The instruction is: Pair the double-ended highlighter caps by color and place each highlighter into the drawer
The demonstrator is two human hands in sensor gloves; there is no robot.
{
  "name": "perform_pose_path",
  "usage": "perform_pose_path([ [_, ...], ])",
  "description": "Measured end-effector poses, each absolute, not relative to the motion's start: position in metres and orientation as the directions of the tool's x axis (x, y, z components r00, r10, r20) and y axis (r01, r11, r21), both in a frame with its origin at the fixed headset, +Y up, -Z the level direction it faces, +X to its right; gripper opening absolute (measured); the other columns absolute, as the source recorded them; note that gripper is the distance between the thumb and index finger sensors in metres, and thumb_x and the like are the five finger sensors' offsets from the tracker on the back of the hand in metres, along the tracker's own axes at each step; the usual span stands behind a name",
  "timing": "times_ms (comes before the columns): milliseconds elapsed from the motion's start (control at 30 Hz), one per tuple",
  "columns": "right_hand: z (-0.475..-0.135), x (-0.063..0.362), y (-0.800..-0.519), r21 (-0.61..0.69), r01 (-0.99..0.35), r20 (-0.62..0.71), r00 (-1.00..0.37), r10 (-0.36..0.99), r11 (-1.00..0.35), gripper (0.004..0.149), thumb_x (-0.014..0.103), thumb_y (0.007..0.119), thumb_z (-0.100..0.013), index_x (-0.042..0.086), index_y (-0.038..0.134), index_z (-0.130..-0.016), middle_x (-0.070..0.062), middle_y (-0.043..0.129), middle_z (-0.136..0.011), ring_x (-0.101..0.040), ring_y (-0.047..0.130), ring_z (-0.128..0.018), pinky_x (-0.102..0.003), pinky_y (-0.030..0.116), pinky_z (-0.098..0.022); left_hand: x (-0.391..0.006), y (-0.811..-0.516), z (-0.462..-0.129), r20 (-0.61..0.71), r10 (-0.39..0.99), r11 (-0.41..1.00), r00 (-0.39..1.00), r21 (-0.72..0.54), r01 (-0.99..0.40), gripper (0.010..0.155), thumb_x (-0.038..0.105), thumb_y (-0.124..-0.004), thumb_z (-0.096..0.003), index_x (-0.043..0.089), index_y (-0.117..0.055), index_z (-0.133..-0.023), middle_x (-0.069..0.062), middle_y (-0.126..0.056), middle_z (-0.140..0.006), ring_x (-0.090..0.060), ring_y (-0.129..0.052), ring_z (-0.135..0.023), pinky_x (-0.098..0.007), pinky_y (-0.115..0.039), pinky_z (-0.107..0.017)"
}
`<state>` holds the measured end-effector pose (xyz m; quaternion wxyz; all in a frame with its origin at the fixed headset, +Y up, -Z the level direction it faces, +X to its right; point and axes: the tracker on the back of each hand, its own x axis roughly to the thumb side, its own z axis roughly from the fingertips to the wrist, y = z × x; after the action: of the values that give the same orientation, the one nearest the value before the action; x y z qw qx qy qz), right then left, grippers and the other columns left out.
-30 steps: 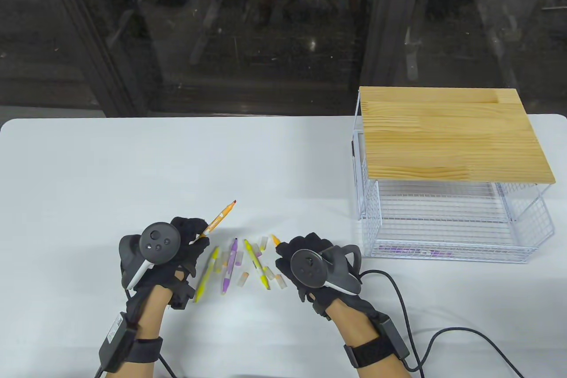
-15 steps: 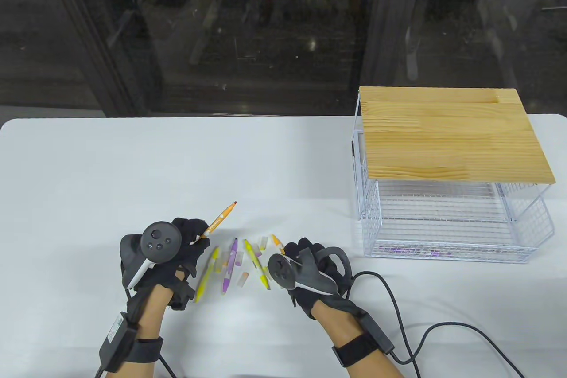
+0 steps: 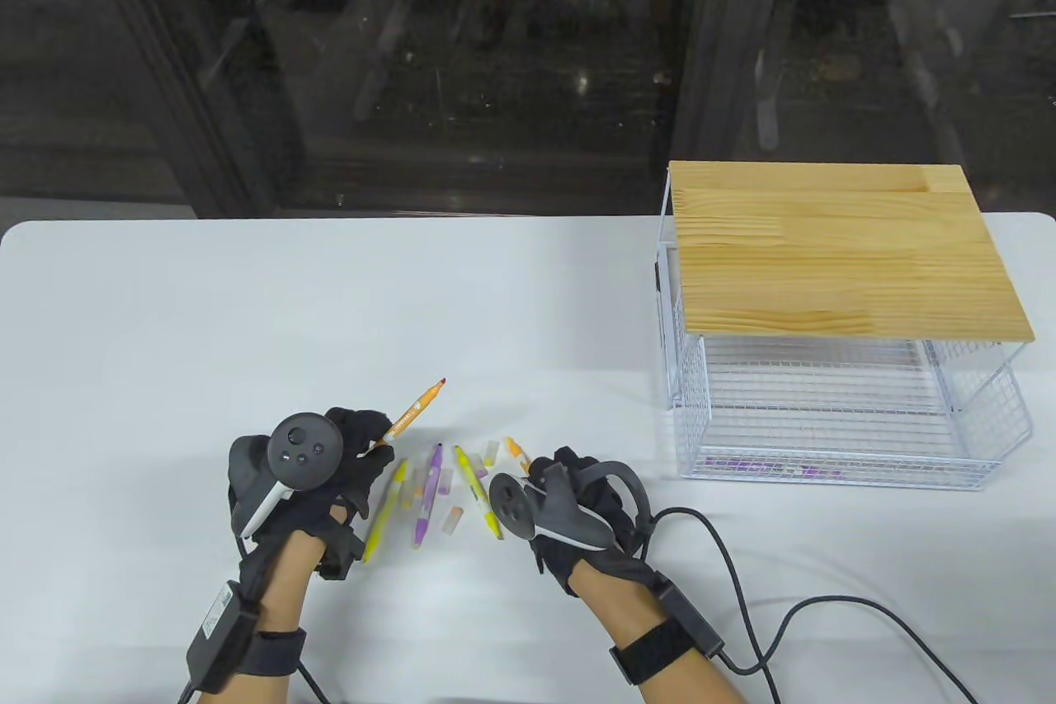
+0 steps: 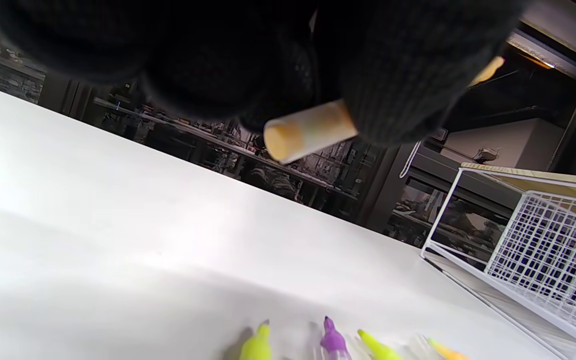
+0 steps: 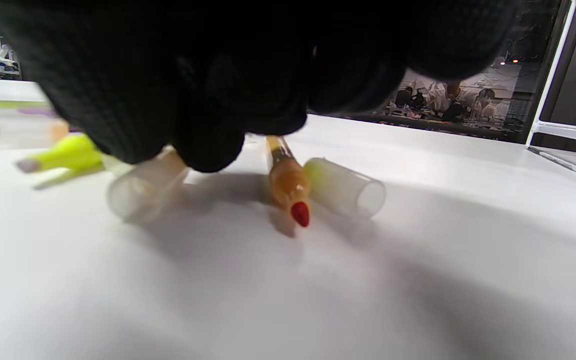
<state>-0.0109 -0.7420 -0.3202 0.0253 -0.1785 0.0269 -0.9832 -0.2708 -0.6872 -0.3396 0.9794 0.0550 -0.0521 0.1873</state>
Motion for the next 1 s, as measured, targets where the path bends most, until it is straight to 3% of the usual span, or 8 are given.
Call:
perform_pose_path([
  [600,-0.316,-0.020,-0.743,-0.029,0.108,0.383,-0.917,-0.111,-0.994,0.042,0.048,0.099,-0.033,0.027,0.100,-0.069,0.000,0.098,-0.059,-0.028,0.088,-0.061,-0.047,0.075,-0.050,-0.270,-0.688,-0.340,0.120,0.358,0.926,0.926,0.082,-0.369,0.048,0.042,-0.090,-0.0376,0.029,-0.090,-0.083,0.000,-0.094,-0.079,-0.025,-0.096,-0.047,-0.048,-0.086,-0.031],
  [1000,-0.315,0.005,-0.718,-0.043,-0.062,0.360,-0.932,0.042,-0.997,0.047,0.051,0.089,-0.038,0.022,0.090,-0.075,-0.005,0.091,-0.067,-0.034,0.081,-0.068,-0.052,0.070,-0.053,-0.268,-0.689,-0.340,0.121,0.351,0.929,0.929,0.076,-0.361,0.048,0.042,-0.090,-0.0377,0.029,-0.090,-0.083,0.001,-0.094,-0.080,-0.025,-0.096,-0.049,-0.048,-0.086,-0.032],
])
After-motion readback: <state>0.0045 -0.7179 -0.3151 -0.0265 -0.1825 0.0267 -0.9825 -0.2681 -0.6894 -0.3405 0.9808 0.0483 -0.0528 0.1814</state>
